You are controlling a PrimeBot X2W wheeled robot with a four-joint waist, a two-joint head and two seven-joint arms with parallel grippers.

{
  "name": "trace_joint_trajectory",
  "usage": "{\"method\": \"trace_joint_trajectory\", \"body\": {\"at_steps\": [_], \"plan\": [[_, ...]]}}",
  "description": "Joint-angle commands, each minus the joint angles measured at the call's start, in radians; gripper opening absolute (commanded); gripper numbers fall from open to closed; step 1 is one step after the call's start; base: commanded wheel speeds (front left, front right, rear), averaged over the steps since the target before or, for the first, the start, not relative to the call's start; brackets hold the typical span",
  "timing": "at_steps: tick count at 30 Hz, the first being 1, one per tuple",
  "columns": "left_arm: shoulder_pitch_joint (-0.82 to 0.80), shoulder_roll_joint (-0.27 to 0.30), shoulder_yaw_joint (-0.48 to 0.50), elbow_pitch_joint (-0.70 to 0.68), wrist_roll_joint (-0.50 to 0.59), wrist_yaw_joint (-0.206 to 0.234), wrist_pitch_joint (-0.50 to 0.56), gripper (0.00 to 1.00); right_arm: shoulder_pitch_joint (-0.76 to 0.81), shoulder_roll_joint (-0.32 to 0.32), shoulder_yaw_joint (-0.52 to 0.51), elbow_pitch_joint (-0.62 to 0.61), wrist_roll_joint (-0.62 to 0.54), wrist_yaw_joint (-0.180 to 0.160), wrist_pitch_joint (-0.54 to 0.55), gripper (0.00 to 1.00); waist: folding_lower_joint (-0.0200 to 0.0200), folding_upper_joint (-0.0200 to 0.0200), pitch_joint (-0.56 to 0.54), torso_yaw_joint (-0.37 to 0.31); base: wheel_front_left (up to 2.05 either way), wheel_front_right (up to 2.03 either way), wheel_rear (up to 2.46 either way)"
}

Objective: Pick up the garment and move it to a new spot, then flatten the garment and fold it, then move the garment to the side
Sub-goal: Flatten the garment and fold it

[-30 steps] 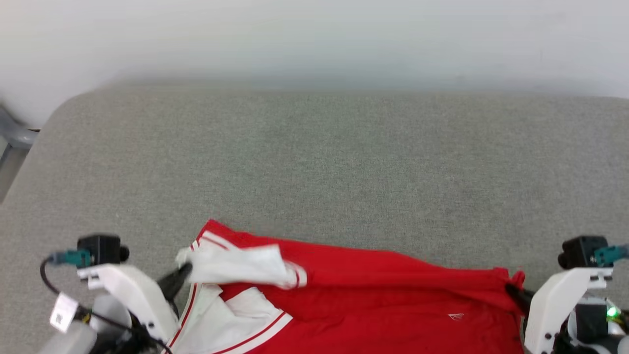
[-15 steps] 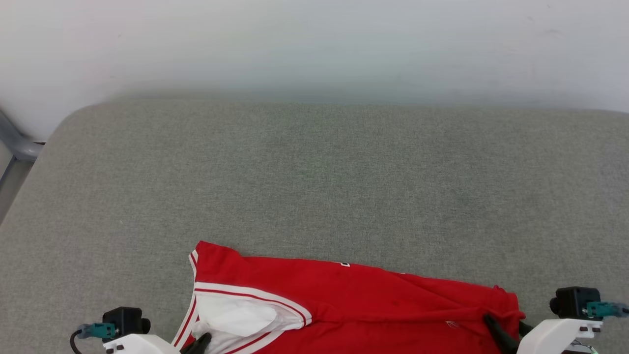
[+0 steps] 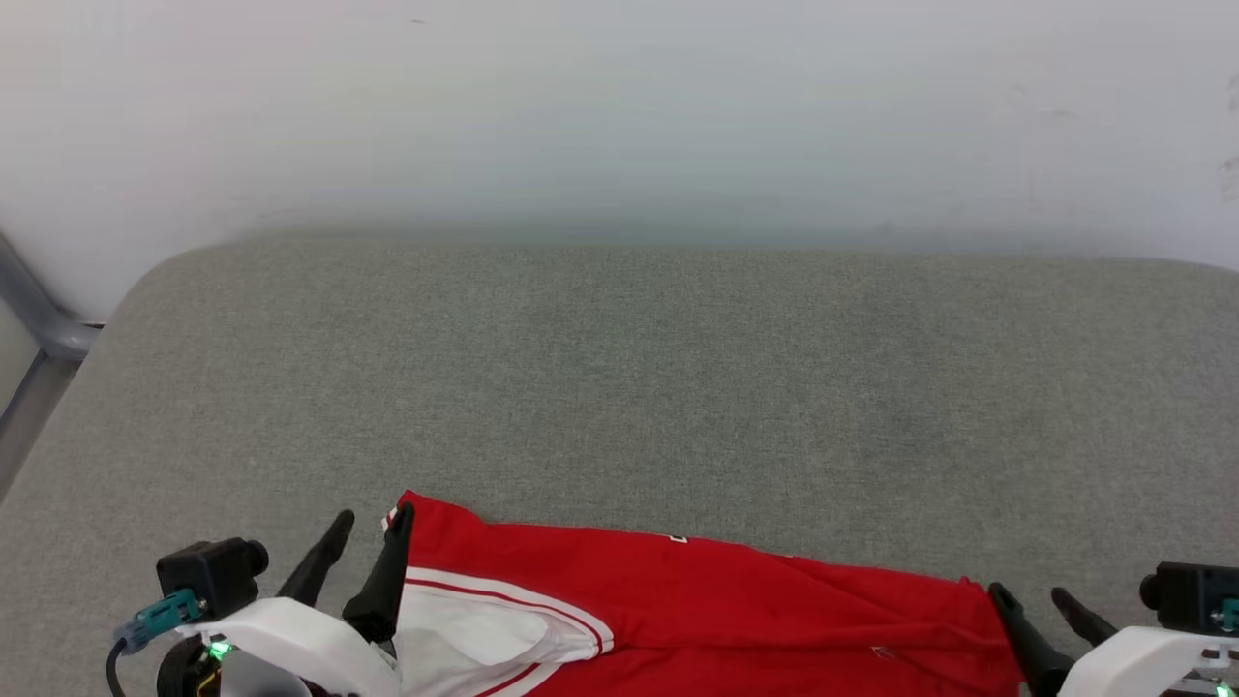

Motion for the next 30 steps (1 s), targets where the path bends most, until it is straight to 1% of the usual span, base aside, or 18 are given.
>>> {"method": "trace_joint_trajectory", "body": {"at_steps": [1,3,6,10,11,13,17,21,28,30], "plan": [[-0.024,0.002,0.004,-0.017,0.044,0.015,-0.034,1.0,0.01,-0.009,-0.022,-0.02,-0.007,0.0,0.033,1.0,0.0001,0.0,-0.003,-0.002,0.0,0.0,0.0],[-0.031,0.005,0.005,-0.026,0.1,0.032,-0.059,1.0,0.01,-0.013,-0.05,-0.035,-0.013,0.0,0.08,1.0,0.0001,0.0,-0.005,-0.004,0.0,0.0,0.0],[-0.044,-0.012,0.008,-0.049,0.194,0.057,-0.082,1.0,0.011,-0.024,-0.089,-0.052,-0.024,0.0,0.164,1.0,0.0001,0.0,-0.005,0.001,0.0,0.0,0.0],[-0.051,-0.051,0.027,-0.071,0.308,0.072,-0.089,1.0,0.033,-0.039,-0.11,-0.077,-0.035,0.0,0.257,1.0,0.0001,0.0,0.006,0.02,0.0,0.0,0.0],[-0.051,-0.051,0.027,-0.071,0.308,0.072,-0.089,1.0,0.033,-0.039,-0.11,-0.077,-0.035,0.0,0.257,1.0,0.0001,0.0,0.006,0.02,0.0,0.0,0.0],[-0.045,-0.068,0.046,-0.081,0.366,0.076,-0.089,1.0,0.037,-0.041,-0.117,-0.088,-0.033,0.0,0.295,1.0,0.0001,0.0,0.024,0.028,0.0,0.0,0.0],[-0.036,-0.103,0.081,-0.096,0.451,0.054,-0.09,1.0,0.017,-0.024,-0.117,-0.099,-0.03,0.0,0.337,1.0,0.0001,0.0,0.067,0.046,0.0,0.0,0.0],[-0.045,-0.131,0.111,-0.09,0.506,0.021,-0.09,1.0,-0.018,-0.011,-0.095,-0.071,-0.022,0.0,0.364,1.0,0.0001,0.0,0.112,0.059,0.0,0.0,0.0],[-0.056,-0.172,0.143,-0.065,0.558,-0.039,-0.09,1.0,-0.048,0.011,-0.025,0.034,0.001,0.0,0.408,1.0,0.0001,0.0,0.156,0.066,0.0,0.0,0.0],[-0.055,-0.182,0.147,-0.056,0.568,-0.051,-0.09,1.0,-0.044,0.022,0.001,0.069,0.012,0.0,0.437,1.0,0.0001,0.0,0.159,0.065,0.0,0.0,0.0]]}}
